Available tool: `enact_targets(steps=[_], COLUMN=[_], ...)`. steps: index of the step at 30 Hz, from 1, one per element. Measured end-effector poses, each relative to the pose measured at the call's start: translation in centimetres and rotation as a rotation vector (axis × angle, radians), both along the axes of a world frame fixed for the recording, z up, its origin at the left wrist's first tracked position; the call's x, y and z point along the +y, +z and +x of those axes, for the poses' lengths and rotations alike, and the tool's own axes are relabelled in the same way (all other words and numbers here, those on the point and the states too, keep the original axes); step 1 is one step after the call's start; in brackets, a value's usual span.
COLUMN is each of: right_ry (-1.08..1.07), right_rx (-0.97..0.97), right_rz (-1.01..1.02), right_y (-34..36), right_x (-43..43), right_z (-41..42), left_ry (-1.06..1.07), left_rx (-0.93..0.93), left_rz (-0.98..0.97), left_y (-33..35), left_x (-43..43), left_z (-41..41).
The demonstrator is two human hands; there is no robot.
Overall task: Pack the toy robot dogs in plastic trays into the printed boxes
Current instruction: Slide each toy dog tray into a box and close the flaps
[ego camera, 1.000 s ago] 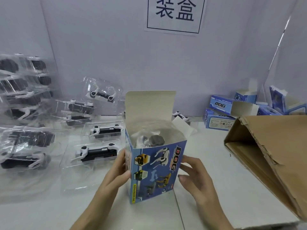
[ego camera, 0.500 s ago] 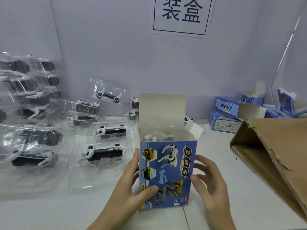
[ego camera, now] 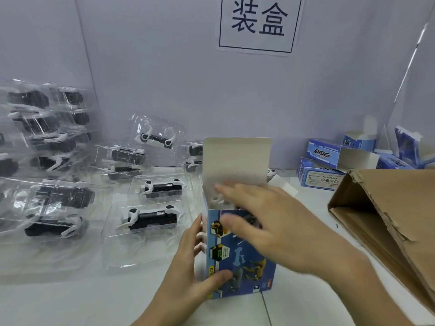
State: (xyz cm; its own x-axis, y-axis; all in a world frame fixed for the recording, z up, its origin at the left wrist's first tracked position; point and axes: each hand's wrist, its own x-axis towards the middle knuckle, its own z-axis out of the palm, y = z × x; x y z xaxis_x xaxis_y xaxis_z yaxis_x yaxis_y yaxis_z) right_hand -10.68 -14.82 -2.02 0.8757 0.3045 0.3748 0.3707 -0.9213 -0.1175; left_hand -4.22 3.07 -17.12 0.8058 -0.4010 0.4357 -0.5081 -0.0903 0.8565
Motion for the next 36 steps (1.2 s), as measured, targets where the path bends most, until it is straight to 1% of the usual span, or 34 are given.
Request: enact_targets(steps=[2,4,6,8,9,11,16,19,20,23,24,25,28,29,30,31,32,34,35,36], right_ry=[0.01,0.013,0.034,0.052,0.052,0.058,0.079,0.071,0.073,0.09,0.075,0.052,-0.08,-0.137,-0.197,-0.239,-0.24,-0.158,-0.133,-0.123], right_rx=[-0.05,-0.044,-0.038,-0.017,-0.005,-0.012,-0.053,-0.092,-0.077,0.052,0.052,-0.016,-0.382,-0.442,-0.44,-0.384,-0.318,-0.226,-0.234,-0.265], right_rz=[-0.08,-0.074,-0.067,-0.059,-0.053,-0.058,-0.075,-0.045,-0.006,0.163,0.222,0.288,0.537,0.637,0.747,0.884,1.043,1.337,1.397,1.395], right_y=[-1.1,-1.2,-1.0,-1.0,-0.9,-0.8,-1.0,-1.1,-0.9,0.0,0.3,0.4,-0.4,-1.1,-2.0,-2.9,-3.8,-5.2,-5.5,-5.7], right_x=[-0.2,-0.4,-0.7,-0.8,-0.7,-0.6,-0.3,-0.1,-0.2,-1.2,-1.7,-2.1,-3.0,-3.1,-3.1,-2.8,-2.6,-1.7,-1.2,-0.9], right_z=[-0.2,-0.3,-0.1,0.1,0.1,-0.1,-0.6,-0.5,-0.4,-1.0,-1.3,-1.7,-2.2,-2.0,-1.6,-1.2,-0.6,0.5,0.8,1.0], left_ry=[-0.012,0.007,0.129,0.245,0.26,0.236,0.158,0.15,0.156,0.132,0.116,0.105,0.097,0.098,0.1,0.103,0.107,0.119,0.127,0.136], left_rx=[-0.029,-0.105,-0.27,-0.486,-0.572,-0.681,-0.769,-0.744,-0.736,-0.706,-0.693,-0.678,-0.643,-0.633,-0.624,-0.619,-0.615,-0.607,-0.603,-0.601], left_rz=[0.002,0.024,0.007,-0.075,-0.104,-0.093,0.07,0.121,0.13,0.124,0.115,0.107,0.085,0.077,0.066,0.051,0.034,0.005,-0.008,-0.021], left_y=[0.0,0.3,1.3,3.3,4.4,6.5,8.7,9.0,9.0,9.1,9.1,9.2,9.3,9.3,9.3,9.2,9.1,8.9,8.8,8.7], left_x=[0.0,-0.1,-0.2,-0.3,-0.4,-0.6,-2.0,-1.7,-1.6,-1.6,-1.7,-1.7,-1.8,-1.9,-2.0,-2.1,-2.2,-2.3,-2.4,-2.6], left_z=[0.0,-0.3,-0.5,-0.2,0.0,0.6,1.6,2.1,2.1,1.9,1.8,1.8,2.0,2.1,2.1,2.0,2.0,1.9,2.0,2.0])
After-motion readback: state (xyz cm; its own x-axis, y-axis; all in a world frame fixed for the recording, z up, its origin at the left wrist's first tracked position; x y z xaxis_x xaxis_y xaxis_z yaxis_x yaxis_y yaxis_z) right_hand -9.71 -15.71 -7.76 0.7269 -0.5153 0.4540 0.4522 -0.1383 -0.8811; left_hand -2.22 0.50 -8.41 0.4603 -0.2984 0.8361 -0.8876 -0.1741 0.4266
